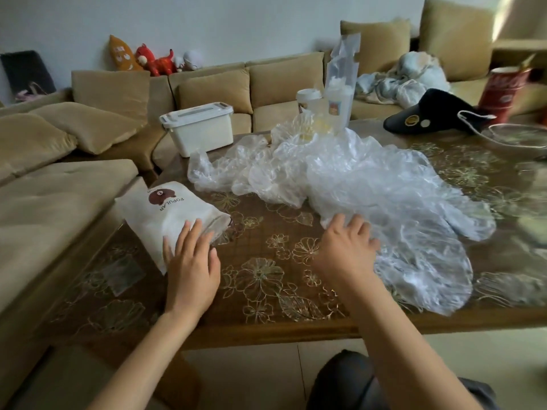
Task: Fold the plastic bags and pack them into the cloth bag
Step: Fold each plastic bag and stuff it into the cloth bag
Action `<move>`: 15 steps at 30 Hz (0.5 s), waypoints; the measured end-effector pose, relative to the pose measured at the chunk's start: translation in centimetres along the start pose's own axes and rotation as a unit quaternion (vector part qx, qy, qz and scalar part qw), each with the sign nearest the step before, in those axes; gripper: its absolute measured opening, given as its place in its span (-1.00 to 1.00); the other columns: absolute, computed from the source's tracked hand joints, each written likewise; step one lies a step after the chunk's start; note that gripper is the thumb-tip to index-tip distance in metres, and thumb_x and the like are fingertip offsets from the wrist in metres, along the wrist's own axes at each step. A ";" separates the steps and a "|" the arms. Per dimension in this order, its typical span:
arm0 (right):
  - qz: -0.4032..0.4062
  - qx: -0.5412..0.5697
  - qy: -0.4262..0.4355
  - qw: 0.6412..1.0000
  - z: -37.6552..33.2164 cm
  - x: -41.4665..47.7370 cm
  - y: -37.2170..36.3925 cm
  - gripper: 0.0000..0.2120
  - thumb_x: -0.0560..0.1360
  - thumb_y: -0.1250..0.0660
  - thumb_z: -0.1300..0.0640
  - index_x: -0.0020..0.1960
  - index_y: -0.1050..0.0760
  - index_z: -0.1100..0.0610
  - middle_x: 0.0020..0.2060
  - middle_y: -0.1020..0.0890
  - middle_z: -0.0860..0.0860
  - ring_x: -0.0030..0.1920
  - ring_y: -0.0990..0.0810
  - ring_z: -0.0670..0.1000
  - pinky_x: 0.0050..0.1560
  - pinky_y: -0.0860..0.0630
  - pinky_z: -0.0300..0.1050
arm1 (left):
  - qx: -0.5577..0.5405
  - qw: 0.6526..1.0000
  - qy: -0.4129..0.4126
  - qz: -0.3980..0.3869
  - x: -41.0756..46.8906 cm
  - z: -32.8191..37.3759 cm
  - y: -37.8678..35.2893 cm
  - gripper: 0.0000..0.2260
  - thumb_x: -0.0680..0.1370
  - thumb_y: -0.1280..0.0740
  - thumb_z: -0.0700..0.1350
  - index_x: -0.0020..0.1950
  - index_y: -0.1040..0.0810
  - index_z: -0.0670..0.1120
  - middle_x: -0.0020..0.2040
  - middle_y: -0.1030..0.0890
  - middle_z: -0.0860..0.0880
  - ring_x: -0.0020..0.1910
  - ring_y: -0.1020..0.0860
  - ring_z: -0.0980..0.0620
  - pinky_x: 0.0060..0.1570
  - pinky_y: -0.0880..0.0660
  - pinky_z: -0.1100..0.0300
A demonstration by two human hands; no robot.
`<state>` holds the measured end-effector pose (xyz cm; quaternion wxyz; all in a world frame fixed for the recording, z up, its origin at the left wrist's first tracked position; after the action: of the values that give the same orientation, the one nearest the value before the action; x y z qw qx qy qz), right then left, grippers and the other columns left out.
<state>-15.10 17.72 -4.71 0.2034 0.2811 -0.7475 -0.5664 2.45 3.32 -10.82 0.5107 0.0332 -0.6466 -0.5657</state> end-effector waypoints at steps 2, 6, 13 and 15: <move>-0.023 -0.002 -0.061 0.998 1.7 -0.1 -0.3 -0.40 0.50 -0.26 0.08 0.41 -0.06 0.23 0.37 -0.19 0.27 0.39 -0.20 0.26 0.33 -0.20 0.19 | -0.051 0.998 -0.016 -0.016 -0.6 1.9 -0.4 -0.72 0.52 -0.23 -0.19 0.19 -0.56 -0.22 0.34 -0.45 -0.20 0.40 -0.32 -0.15 0.39 -0.14 -0.16; 0.061 -0.001 -0.068 0.996 3.3 -0.5 -0.7 -0.63 0.52 -0.12 0.31 0.32 -0.22 0.20 0.22 -0.48 0.18 0.24 -0.43 0.18 0.23 -0.33 0.08 | -0.120 0.989 -0.042 -0.081 -1.0 4.4 -1.0 -0.69 0.56 -0.18 -0.11 0.21 -0.55 -0.20 0.35 -0.45 -0.16 0.41 -0.32 -0.09 0.37 -0.17 0.05; -0.103 0.514 0.091 0.847 0.7 -1.2 2.2 -0.73 0.49 -0.23 0.40 0.17 -0.48 0.23 -0.10 -0.63 0.12 -0.18 -0.65 0.07 -0.08 -0.61 -0.02 | -0.458 0.861 0.179 -0.129 -1.1 5.4 2.1 -0.67 0.52 -0.26 0.13 0.25 -0.46 0.08 0.31 -0.46 0.13 0.29 -0.39 0.21 0.29 -0.27 0.26; -0.220 0.703 0.079 0.671 -0.1 -1.4 3.7 -0.79 0.50 -0.20 0.44 0.08 -0.48 0.29 -0.18 -0.62 0.17 -0.23 -0.65 0.08 -0.15 -0.64 -0.05 | -0.591 0.747 0.254 -0.165 -0.4 6.0 3.1 -0.51 0.43 -0.31 0.23 0.32 -0.40 0.09 0.31 -0.48 0.11 0.28 -0.44 0.21 0.28 -0.33 0.20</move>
<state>-14.71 19.31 -1.11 -0.1263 0.5409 -0.8223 0.1232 0.12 8.91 -7.73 0.4718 -0.0268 -0.0136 -0.8812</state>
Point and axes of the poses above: each hand's wrist, its own x-axis towards the middle knuckle, its own y-axis out of the back of the hand, z = x × y, the point moved 1 cm from there along x, towards the middle knuckle
